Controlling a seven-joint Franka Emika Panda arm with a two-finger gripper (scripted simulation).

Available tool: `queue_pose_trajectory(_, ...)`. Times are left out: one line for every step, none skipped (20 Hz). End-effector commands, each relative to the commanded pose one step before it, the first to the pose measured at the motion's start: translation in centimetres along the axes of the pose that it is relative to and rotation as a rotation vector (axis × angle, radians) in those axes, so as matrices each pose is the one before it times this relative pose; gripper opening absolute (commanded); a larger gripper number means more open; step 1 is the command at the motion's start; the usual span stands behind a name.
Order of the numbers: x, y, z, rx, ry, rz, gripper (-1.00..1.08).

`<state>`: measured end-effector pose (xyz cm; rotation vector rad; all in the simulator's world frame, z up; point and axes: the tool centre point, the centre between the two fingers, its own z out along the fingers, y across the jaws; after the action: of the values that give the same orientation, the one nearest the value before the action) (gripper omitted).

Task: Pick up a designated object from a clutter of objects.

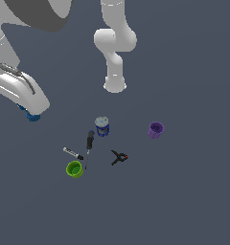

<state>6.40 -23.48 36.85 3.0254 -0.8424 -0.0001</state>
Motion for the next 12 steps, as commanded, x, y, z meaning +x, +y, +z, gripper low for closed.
queue_pose_trajectory(0.693,-0.284,-1.068,0.00003,-0.00026,-0.00004,-1.00)
queue_pose_trajectory(0.235,-0.094,-0.352,0.00060,-0.00006,-0.00034,-1.00)
queue_pose_trajectory(0.220,-0.088,-0.320,0.00000,0.00000,0.00000,-1.00)
queue_pose_trajectory(0.203,-0.081,-0.293,0.00000,0.00000,0.00000,-1.00)
queue_pose_trajectory(0.187,-0.074,-0.268,0.00000,0.00000,0.00000,-1.00)
queue_pose_trajectory(0.172,-0.068,-0.244,0.00000,0.00000,0.00000,-1.00)
queue_pose_trajectory(0.157,-0.062,-0.221,0.00000,0.00000,0.00000,-1.00)
queue_pose_trajectory(0.142,-0.056,-0.199,0.00000,0.00000,0.00000,-1.00)
queue_pose_trajectory(0.127,-0.050,-0.178,0.00000,0.00000,0.00000,-1.00)
queue_pose_trajectory(0.113,-0.044,-0.157,0.00000,0.00000,0.00000,-1.00)
queue_pose_trajectory(0.100,-0.039,-0.136,0.00000,0.00000,0.00000,-1.00)
queue_pose_trajectory(0.089,-0.003,-0.121,0.00045,0.00000,0.00018,-1.00)
